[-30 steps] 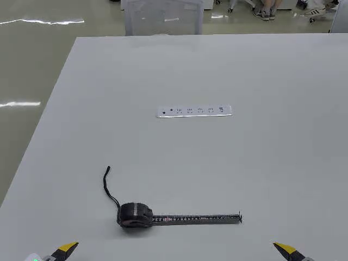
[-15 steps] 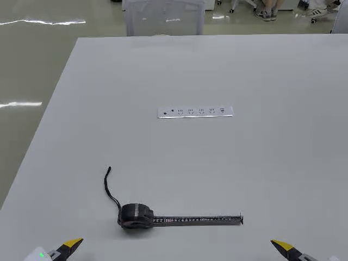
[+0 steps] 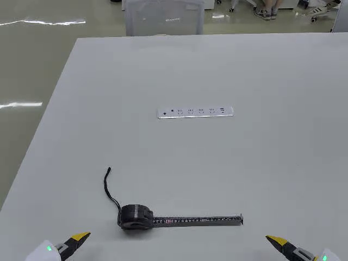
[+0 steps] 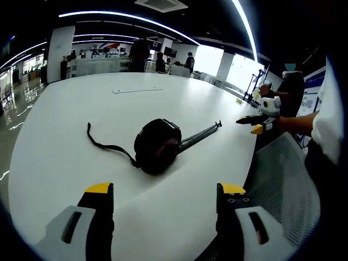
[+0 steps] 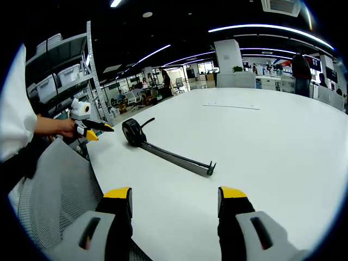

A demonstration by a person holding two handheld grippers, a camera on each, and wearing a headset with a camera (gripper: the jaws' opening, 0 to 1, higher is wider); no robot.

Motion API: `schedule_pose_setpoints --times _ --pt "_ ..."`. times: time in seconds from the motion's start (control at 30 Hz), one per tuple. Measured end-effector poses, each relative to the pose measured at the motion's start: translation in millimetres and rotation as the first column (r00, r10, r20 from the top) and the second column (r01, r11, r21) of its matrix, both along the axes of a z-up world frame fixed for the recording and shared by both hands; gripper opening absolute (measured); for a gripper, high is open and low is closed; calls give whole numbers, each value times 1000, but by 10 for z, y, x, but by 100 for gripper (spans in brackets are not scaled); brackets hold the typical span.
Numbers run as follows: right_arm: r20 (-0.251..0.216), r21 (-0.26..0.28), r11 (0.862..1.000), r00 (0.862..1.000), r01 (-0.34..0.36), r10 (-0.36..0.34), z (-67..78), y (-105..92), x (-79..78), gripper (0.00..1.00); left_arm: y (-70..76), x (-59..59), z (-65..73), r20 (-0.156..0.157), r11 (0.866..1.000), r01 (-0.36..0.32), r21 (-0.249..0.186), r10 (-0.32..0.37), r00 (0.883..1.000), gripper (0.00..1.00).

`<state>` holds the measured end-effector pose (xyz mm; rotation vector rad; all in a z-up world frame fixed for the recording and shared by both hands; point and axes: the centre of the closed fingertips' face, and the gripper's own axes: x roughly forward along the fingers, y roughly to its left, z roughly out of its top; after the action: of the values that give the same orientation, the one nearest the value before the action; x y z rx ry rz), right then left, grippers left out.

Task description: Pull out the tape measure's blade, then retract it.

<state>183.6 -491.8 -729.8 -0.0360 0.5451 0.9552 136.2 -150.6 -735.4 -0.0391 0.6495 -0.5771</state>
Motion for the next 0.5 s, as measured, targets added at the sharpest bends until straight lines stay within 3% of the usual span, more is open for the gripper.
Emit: schedule_pose_setpoints --times 0.5 --pt "2 6 999 999 -34 34 -30 6 61 63 -44 130 -22 1 998 56 12 -56 998 75"
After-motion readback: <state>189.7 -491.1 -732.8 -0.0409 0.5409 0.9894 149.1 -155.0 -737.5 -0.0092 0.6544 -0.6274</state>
